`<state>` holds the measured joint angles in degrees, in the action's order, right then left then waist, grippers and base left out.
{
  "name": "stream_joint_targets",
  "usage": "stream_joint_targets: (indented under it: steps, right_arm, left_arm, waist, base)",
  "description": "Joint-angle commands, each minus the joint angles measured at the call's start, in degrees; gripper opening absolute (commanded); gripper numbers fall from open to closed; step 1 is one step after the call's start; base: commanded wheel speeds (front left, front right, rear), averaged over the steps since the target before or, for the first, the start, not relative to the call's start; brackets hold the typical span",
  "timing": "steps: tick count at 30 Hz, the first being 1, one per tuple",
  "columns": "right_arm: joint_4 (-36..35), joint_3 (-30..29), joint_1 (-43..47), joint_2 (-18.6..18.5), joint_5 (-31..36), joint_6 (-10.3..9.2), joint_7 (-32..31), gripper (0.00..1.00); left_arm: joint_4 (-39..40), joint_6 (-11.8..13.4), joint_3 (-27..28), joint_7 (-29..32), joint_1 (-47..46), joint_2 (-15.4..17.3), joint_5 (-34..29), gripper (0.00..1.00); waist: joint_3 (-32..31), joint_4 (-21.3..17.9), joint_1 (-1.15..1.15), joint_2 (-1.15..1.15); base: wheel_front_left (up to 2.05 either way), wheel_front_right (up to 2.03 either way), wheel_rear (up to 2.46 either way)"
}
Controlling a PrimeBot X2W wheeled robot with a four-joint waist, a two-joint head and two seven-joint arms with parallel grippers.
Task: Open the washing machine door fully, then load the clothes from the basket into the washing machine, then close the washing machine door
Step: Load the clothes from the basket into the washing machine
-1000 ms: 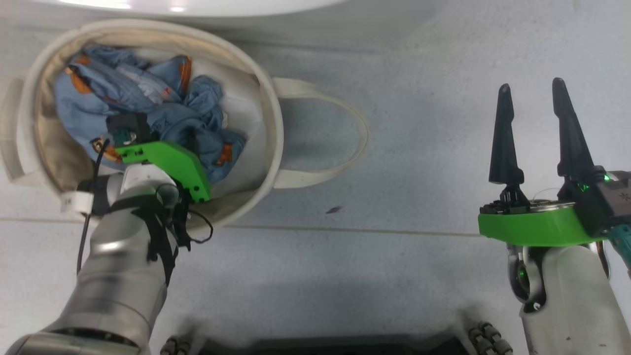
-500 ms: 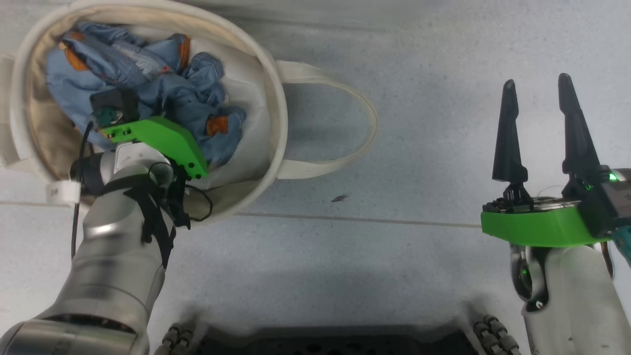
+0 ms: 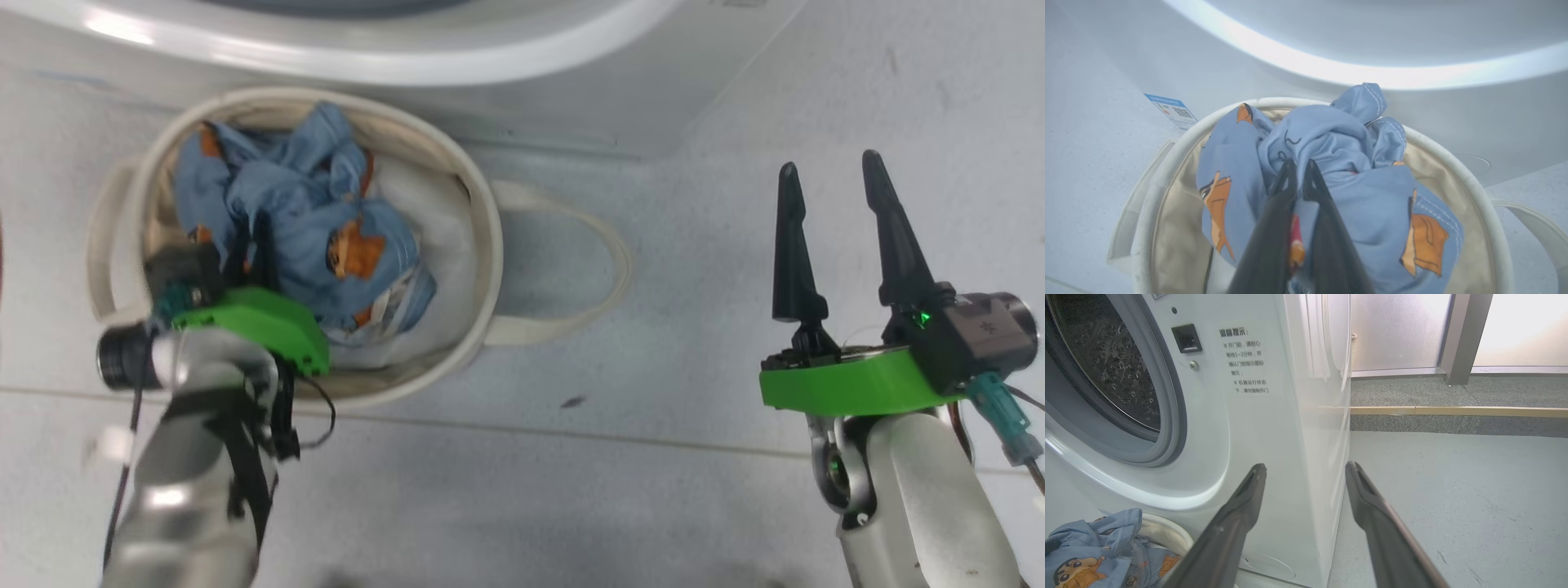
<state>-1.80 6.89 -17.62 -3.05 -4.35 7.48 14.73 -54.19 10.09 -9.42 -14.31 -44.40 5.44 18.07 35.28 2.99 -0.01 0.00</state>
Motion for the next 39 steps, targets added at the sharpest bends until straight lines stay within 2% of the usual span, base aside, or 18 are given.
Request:
stream_joint_targets:
  steps: [1,9,18,23,28,39]
  right_arm:
    - [-1.1,1.71,1.4,0.17,-0.58,0.01,0.27,1.0]
    - [1.55,3.04,3.86,0.17,-2.87,0.01,0.27,1.0]
    - [2.99,3.55,7.23,0.17,-5.29,0.01,0.27,1.0]
    - [3.46,3.81,9.02,0.17,-6.07,0.01,0.27,1.0]
    - [3.74,4.33,10.45,0.17,-6.86,0.01,0.27,1.0]
    - [3.9,5.01,12.24,0.17,-7.84,0.01,0.27,1.0]
  left_arm:
    - [3.11,0.5,2.0,-0.67,3.38,2.05,-1.25,0.0]
    - [20.97,1.07,5.55,-0.68,16.0,0.59,-8.16,0.0]
    - [38.77,-0.39,8.77,-0.68,27.06,-0.57,-12.77,0.0]
    - [47.03,-1.61,8.24,-0.68,31.71,-0.91,-15.32,0.0]
    - [51.47,-1.91,7.8,-0.69,35.66,-1.34,-15.9,0.0]
    - [51.93,-1.71,8.1,-0.69,40.12,-2.0,-15.61,0.0]
  waist:
    - [-4.55,0.24,0.01,0.0]
    - [-13.29,1.04,0.01,0.0]
    - [-21.64,1.35,0.01,0.0]
    - [-25.0,1.66,0.01,0.0]
    - [-27.73,1.59,0.01,0.0]
    - [-30.15,0.73,0.01,0.0]
  base:
    - [0.0,0.0,0.0]
    - [0.0,0.0,0.0]
    - [0.0,0.0,0.0]
    - [0.0,0.0,0.0]
    - [0.0,0.0,0.0]
    - [0.0,0.0,0.0]
